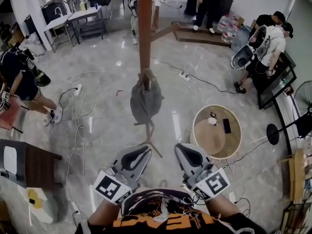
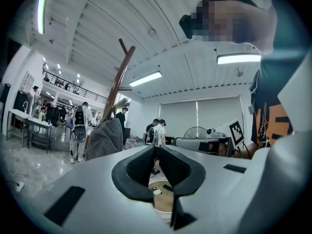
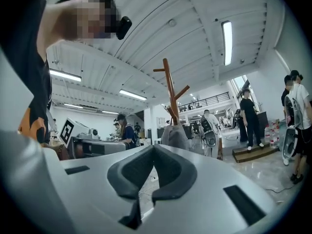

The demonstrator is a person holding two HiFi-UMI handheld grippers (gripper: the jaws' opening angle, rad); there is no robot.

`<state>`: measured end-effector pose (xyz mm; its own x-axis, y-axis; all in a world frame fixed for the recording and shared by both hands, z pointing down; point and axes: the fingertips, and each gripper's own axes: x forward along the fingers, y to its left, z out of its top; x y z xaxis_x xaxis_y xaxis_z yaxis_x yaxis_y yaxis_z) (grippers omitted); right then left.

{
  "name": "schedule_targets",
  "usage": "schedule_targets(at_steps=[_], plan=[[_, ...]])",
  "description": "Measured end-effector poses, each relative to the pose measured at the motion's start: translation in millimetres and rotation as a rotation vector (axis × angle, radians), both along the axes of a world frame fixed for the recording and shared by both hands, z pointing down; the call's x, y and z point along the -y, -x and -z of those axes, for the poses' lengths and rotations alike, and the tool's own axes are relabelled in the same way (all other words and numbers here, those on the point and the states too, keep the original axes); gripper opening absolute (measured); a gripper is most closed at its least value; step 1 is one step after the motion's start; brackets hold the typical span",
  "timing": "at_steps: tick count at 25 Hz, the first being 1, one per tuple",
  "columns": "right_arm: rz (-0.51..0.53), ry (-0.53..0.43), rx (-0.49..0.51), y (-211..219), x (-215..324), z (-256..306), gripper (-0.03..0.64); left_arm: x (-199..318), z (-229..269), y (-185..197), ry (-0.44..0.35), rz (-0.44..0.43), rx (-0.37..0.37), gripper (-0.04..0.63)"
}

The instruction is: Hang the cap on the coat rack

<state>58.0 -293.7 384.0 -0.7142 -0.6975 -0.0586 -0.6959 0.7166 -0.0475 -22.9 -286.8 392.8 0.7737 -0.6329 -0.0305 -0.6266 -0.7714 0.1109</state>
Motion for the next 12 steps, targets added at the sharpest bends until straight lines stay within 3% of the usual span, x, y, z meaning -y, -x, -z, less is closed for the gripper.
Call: schedule_targets(at_steps=[12], plan=[[0.004, 0.0, 0.018, -13.4, -2.8, -3.7, 0.014, -3.2, 1.8, -25.6, -0.01, -0.029, 0.032, 0.052]])
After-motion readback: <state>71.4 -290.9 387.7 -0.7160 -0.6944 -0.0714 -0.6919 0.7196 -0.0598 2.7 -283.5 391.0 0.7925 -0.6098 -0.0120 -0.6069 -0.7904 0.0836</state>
